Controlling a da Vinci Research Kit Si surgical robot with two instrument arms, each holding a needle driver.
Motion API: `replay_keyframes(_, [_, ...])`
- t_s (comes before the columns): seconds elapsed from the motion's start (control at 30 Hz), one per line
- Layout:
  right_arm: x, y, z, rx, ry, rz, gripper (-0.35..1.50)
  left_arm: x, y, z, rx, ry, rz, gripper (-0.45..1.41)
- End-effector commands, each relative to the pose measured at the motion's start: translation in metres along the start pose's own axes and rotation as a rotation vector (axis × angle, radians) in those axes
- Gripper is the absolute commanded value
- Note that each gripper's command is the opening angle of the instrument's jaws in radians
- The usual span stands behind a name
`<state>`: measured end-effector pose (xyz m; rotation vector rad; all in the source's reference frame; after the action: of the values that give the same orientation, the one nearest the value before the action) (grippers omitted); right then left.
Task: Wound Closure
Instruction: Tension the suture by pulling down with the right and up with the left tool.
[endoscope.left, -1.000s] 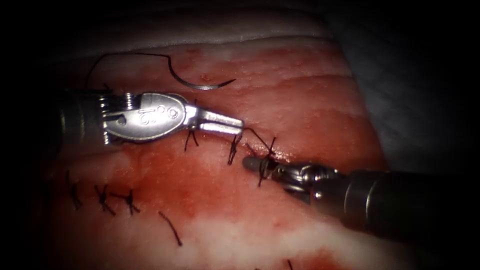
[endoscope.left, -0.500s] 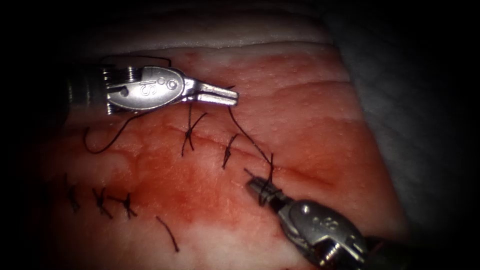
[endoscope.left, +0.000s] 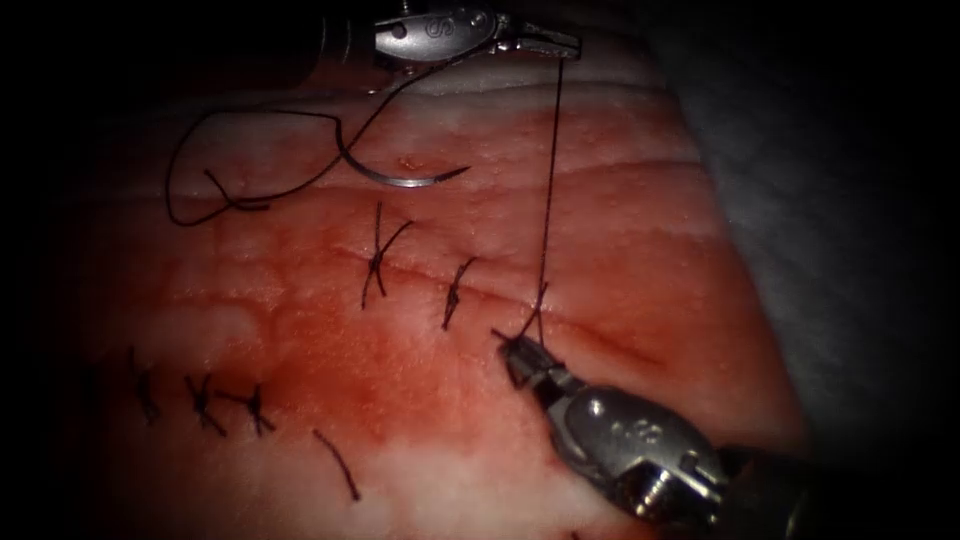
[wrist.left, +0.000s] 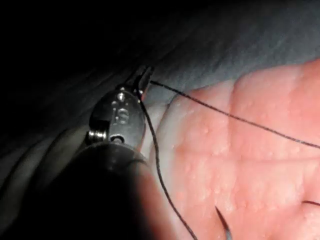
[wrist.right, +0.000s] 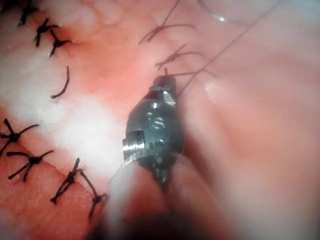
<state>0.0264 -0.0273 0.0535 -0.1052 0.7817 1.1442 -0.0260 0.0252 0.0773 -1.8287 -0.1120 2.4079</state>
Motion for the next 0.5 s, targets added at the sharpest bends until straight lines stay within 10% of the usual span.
replay_keyframes(0.03, [-0.0005,-0.0006,0.0008,0.0,-0.002,0.007,-0.35,-0.0001,-0.0006,0.0005,-0.006,0.001,0.009,-0.45])
replay_keyframes(0.5, [-0.0014,-0.0013,0.0011,0.007,-0.003,0.034,-0.35,-0.0068,-0.0064,0.0044,0.011,-0.009,0.004,-0.45])
